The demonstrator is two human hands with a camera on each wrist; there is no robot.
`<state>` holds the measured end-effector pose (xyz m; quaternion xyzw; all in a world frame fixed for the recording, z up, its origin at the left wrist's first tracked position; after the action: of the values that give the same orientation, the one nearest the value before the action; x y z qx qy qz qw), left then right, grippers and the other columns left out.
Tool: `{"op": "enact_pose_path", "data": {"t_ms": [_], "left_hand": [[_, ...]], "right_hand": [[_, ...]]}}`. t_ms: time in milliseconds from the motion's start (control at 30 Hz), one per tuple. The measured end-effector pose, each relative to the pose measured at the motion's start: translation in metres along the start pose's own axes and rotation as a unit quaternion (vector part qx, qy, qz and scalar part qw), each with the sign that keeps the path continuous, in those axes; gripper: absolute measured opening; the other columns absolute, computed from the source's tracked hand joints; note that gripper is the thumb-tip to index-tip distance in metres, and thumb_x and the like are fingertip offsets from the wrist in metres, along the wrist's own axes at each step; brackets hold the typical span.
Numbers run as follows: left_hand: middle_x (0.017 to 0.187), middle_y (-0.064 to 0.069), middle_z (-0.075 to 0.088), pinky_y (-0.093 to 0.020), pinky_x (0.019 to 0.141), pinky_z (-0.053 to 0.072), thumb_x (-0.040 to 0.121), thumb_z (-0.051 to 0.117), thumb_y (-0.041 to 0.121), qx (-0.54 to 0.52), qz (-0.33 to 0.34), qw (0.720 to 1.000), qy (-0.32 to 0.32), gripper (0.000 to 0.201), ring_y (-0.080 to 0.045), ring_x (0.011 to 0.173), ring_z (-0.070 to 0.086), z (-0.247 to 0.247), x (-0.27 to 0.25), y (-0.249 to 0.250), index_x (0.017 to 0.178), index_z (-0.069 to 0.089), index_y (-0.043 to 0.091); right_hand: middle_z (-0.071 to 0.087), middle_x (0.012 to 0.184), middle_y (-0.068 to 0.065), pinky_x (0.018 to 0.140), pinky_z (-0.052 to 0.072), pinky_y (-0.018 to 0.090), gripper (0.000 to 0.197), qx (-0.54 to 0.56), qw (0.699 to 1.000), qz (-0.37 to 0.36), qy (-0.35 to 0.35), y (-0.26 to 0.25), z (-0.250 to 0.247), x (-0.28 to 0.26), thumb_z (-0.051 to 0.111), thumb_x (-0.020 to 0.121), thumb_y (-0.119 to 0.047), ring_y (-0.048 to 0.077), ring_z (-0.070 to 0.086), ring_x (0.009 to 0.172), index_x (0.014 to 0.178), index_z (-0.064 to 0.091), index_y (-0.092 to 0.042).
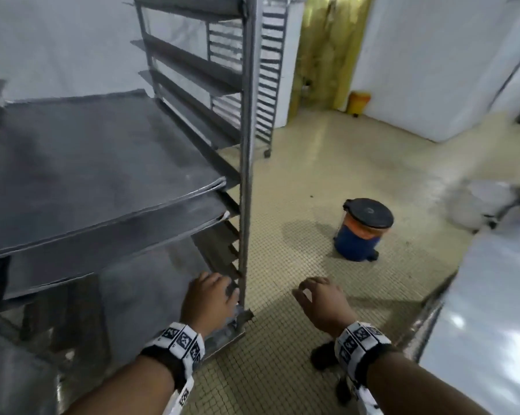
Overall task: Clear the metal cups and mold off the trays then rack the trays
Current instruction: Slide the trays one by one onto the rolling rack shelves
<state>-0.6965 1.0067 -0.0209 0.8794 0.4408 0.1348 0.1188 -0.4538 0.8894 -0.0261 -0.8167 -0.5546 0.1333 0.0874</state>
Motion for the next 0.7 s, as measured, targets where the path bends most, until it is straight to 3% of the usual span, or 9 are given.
{"op": "enact_pose_path", "data": {"t_ms": [100,167,267,433,567,633,700], "left_hand": [[0.109,0.002,0.070,-0.036,0.087,0.052,0.093,0.054,0.043,-0.057,0.052,0.995,-0.070,0.030,-0.022,0.107,0.061,0.031,0.020,0.082,0.108,0.069,0.021],[0.112,0.004,0.070,-0.034,0.088,0.052,0.093,0.056,0.044,-0.084,0.078,0.985,-0.129,0.031,-0.021,0.106,0.063,0.055,0.023,0.138,0.113,0.068,0.024],[0.106,0.003,0.072,-0.035,0.086,0.055,0.085,0.054,0.055,-0.119,0.110,0.961,-0.223,0.044,-0.020,0.099,0.067,0.091,0.018,0.216,0.114,0.068,0.026],[0.119,0.001,0.068,-0.033,0.094,0.050,0.091,0.061,0.047,-0.127,0.160,0.921,-0.332,0.052,-0.017,0.108,0.063,0.148,-0.007,0.333,0.136,0.058,0.022],[0.157,-0.009,0.042,-0.037,0.114,0.037,0.093,0.062,0.045,-0.115,0.125,0.921,-0.352,0.074,-0.028,0.141,0.043,0.196,-0.022,0.403,0.155,0.034,0.016],[0.164,-0.012,0.026,-0.040,0.119,0.031,0.091,0.063,0.047,-0.099,0.078,0.934,-0.333,0.082,-0.033,0.148,0.032,0.212,-0.024,0.427,0.158,0.027,0.015],[0.161,-0.017,0.027,-0.044,0.117,0.034,0.087,0.066,0.048,-0.091,0.033,0.947,-0.305,0.085,-0.038,0.144,0.035,0.224,-0.020,0.445,0.157,0.029,0.015]], "right_hand": [[0.064,0.123,-0.008,0.092,0.044,0.035,0.045,0.019,0.992,0.119,0.035,0.090,-0.013,-0.054,0.043,0.095,-0.063,0.019,0.056,0.117,0.114,0.068,-0.030],[0.067,0.118,-0.003,0.089,0.046,0.036,0.035,0.019,0.980,0.190,0.060,0.146,-0.023,-0.101,0.049,0.095,-0.053,0.025,0.059,0.114,0.110,0.069,-0.028],[0.068,0.118,0.001,0.090,0.050,0.039,0.032,0.042,0.950,0.298,0.087,0.224,-0.033,-0.177,0.050,0.096,-0.049,0.027,0.059,0.113,0.111,0.070,-0.028],[0.066,0.123,0.004,0.093,0.049,0.035,0.035,0.111,0.885,0.438,0.111,0.334,-0.036,-0.296,0.053,0.094,-0.048,0.024,0.060,0.112,0.117,0.067,-0.025],[0.061,0.130,0.007,0.097,0.048,0.036,0.044,0.140,0.841,0.514,0.095,0.408,-0.036,-0.372,0.053,0.092,-0.046,0.026,0.057,0.119,0.130,0.060,-0.024],[0.057,0.134,0.008,0.099,0.047,0.038,0.048,0.136,0.829,0.535,0.091,0.439,-0.039,-0.398,0.054,0.091,-0.046,0.028,0.053,0.122,0.134,0.056,-0.025],[0.054,0.135,0.010,0.100,0.046,0.039,0.055,0.142,0.819,0.550,0.081,0.467,-0.041,-0.417,0.057,0.089,-0.047,0.031,0.051,0.124,0.139,0.050,-0.024]]}}
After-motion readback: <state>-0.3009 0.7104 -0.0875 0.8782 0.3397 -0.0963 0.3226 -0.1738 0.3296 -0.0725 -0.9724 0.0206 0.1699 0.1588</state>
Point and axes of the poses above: each hand's wrist, its own x-axis towards the middle knuckle, its own z-axis out of the palm, y = z × x, the point moved 3 cm from there along x, towards the middle knuckle
